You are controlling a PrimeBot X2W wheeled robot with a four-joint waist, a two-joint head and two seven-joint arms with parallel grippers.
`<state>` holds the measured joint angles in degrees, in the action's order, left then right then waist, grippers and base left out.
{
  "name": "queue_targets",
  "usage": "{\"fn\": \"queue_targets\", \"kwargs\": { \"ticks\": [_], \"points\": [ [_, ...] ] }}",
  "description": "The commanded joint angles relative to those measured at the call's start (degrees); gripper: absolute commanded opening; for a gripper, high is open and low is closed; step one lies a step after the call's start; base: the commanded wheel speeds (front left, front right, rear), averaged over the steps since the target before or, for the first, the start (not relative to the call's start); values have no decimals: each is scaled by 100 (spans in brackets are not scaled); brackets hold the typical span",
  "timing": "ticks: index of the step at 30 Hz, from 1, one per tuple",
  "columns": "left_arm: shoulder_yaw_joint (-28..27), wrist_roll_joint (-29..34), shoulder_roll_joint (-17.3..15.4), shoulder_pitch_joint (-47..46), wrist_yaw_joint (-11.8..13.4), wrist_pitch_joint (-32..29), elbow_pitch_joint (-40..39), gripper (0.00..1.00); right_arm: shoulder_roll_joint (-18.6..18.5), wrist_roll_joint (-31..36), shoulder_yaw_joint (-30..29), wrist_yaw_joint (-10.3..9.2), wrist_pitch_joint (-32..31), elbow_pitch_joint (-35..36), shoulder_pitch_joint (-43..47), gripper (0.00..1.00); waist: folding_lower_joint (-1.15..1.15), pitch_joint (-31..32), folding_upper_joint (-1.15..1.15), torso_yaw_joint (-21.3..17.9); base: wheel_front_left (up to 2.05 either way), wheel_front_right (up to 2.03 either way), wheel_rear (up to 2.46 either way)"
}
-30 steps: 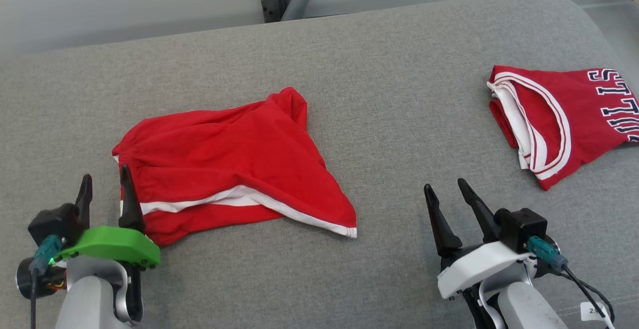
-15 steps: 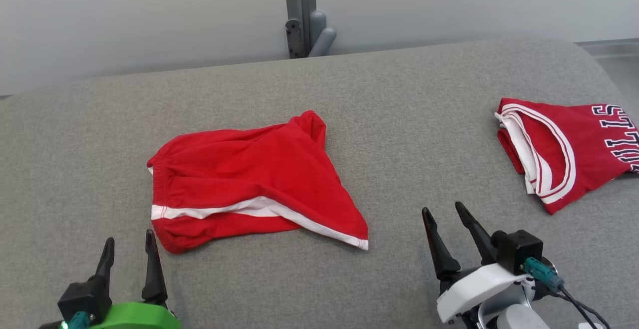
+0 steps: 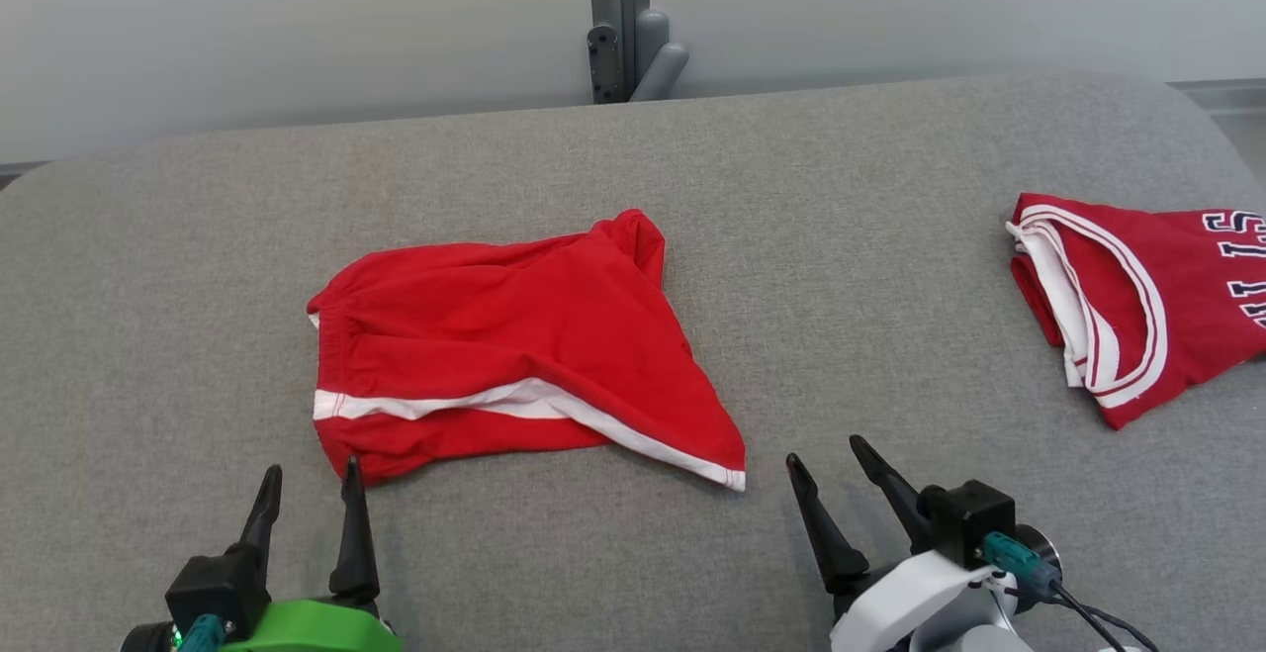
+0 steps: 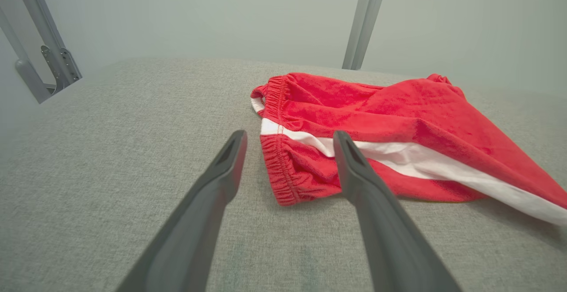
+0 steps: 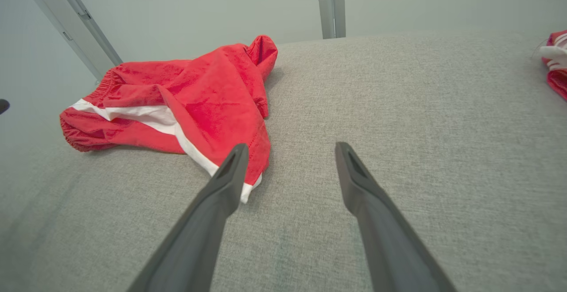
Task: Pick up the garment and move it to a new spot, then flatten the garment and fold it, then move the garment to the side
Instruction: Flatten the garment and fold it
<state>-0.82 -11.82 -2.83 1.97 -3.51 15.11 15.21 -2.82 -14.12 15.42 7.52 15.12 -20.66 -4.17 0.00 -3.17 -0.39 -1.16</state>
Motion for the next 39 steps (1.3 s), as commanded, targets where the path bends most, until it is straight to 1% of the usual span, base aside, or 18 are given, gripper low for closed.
{"fn": "queue_targets", "kwargs": {
  "ticks": [1, 6, 9, 11, 23, 25, 26, 28, 29, 30, 31, 32, 33, 37, 39],
  "points": [
    [43, 2, -16, -170, 23, 1, -24, 100, -21, 42, 82, -7, 0, -68, -140, 100, 0, -158, 39, 87, 0, 0, 0],
    [245, -78, -15, -366, 38, 0, 17, 100, -69, 44, 399, -7, 0, -391, -358, 100, 0, -412, 39, 224, 0, 0, 0],
    [352, -111, -17, -453, 55, 1, 52, 100, -104, -63, 722, -7, 0, -647, -482, 100, 0, -544, 39, 284, 0, 0, 0],
    [362, -124, -17, -486, 62, 0, 50, 100, -126, -125, 834, -7, 0, -726, -543, 100, 0, -589, 39, 298, 0, 0, 0],
    [391, -132, -17, -647, 57, 1, 70, 100, -229, -269, 1135, -7, 0, -823, -720, 100, 0, -777, 39, 387, 0, 0, 0],
    [406, -143, -17, -655, 71, 1, 69, 100, -233, -279, 1147, -7, 0, -810, -752, 98, 0, -804, 39, 404, 0, 0, 0],
    [411, -146, -17, -653, 76, 1, 68, 100, -234, -281, 1149, -7, 0, -800, -767, 95, 0, -815, 39, 411, 0, 0, 0],
    [412, -153, -17, -649, 85, 0, 61, 100, -238, -280, 1152, -7, 0, -775, -775, 80, 0, -838, 39, 421, 0, 0, 0],
    [411, -154, -17, -650, 86, 1, 59, 100, -244, -282, 1152, -7, 0, -765, -776, 76, 0, -848, 39, 425, 0, 0, 0],
    [405, -148, -17, -649, 92, 1, 66, 100, -249, -281, 1151, -7, 0, -754, -781, 67, 0, -856, 39, 428, 0, 0, 0],
    [400, -152, -17, -651, 93, 0, 74, 100, -253, -277, 1152, -7, 0, -742, -788, 46, 0, -863, 39, 429, 0, 0, 0],
    [400, -152, -17, -651, 93, 0, 74, 100, -253, -277, 1152, -7, 0, -742, -788, 46, 0, -863, 39, 429, 0, 0, 0],
    [396, -155, -17, -657, 94, 1, 82, 100, -258, -261, 1155, -7, 0, -732, -797, 43, 0, -871, 39, 432, 0, 0, 0],
    [390, -148, -17, -686, 89, 0, 87, 100, -255, -226, 1152, -7, 0, -719, -819, 0, 0, -904, 39, 437, 0, 0, 0],
    [388, -134, -17, -707, 83, 0, 83, 100, -249, -212, 1128, -7, 0, -715, -837, 0, 0, -920, 39, 436, 0, 0, 0]
  ]
}}
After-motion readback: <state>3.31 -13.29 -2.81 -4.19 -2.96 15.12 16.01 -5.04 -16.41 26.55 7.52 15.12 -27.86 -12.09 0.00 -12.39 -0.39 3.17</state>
